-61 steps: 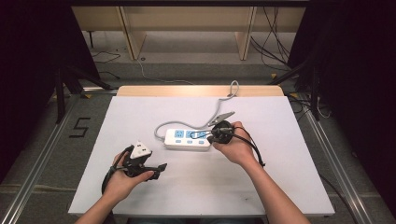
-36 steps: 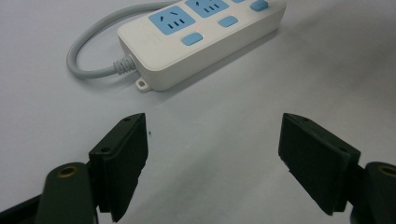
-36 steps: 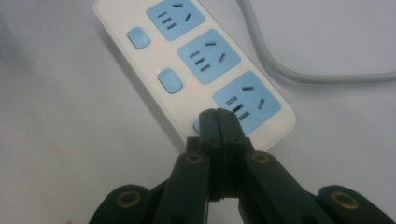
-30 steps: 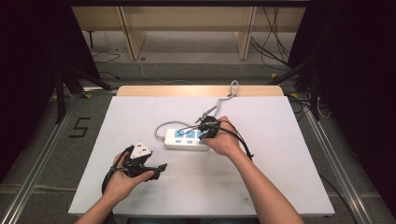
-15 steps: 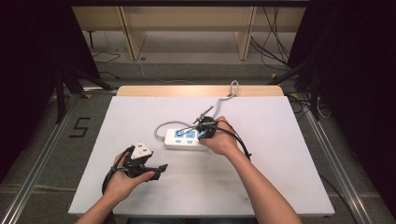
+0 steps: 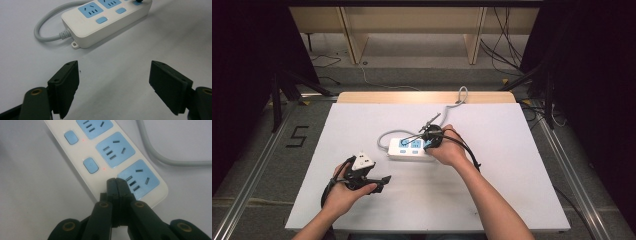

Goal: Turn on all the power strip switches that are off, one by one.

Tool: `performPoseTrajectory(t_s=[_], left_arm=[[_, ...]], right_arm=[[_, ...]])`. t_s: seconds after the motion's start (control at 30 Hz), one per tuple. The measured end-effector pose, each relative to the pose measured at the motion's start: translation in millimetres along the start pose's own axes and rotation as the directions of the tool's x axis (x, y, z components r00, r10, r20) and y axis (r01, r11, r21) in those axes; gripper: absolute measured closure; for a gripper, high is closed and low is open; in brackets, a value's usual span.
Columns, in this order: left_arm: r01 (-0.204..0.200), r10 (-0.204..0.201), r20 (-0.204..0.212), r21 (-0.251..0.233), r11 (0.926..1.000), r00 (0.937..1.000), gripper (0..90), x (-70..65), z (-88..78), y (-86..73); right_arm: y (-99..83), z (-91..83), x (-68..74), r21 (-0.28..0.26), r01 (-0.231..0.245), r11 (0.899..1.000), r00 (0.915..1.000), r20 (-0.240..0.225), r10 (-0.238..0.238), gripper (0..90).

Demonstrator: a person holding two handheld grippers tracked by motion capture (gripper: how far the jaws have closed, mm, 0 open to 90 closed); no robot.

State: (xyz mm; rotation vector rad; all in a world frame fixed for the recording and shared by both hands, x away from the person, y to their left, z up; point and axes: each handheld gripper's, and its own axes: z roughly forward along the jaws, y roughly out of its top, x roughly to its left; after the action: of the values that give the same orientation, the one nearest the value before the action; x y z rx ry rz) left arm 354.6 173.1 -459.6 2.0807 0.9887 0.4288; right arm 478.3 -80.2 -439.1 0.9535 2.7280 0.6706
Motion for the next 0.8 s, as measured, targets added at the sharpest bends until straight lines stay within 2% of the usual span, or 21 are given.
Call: performPoseTrajectory(t_s=[0.3,0.53,0.67,0.8], left_arm=[[0.000,0.000,0.004,0.000,1.0000,1.0000,24.0,-0.9,1.0,0.3],[-0.002,0.002,0.008,0.006,1.0000,1.0000,24.0,-1.3,1.5,0.2],[-0.002,0.002,0.008,0.007,1.0000,1.0000,24.0,-1.1,2.3,-0.3],[-0.003,0.003,0.008,0.009,1.0000,1.0000,24.0,-0.8,2.6,-0.8]], right_arm=[[0.3,1.3,2.1,0.005,0.006,1.000,0.9999,0.015,-0.006,90.0],[0.2,1.3,1.4,0.010,0.000,1.000,1.0000,0.008,-0.001,90.0],[-0.4,1.2,0.3,0.002,-0.007,1.000,1.0000,-0.001,0.007,90.0],[-2.2,1.0,0.5,-0.015,0.011,1.000,0.9999,0.002,-0.011,90.0]])
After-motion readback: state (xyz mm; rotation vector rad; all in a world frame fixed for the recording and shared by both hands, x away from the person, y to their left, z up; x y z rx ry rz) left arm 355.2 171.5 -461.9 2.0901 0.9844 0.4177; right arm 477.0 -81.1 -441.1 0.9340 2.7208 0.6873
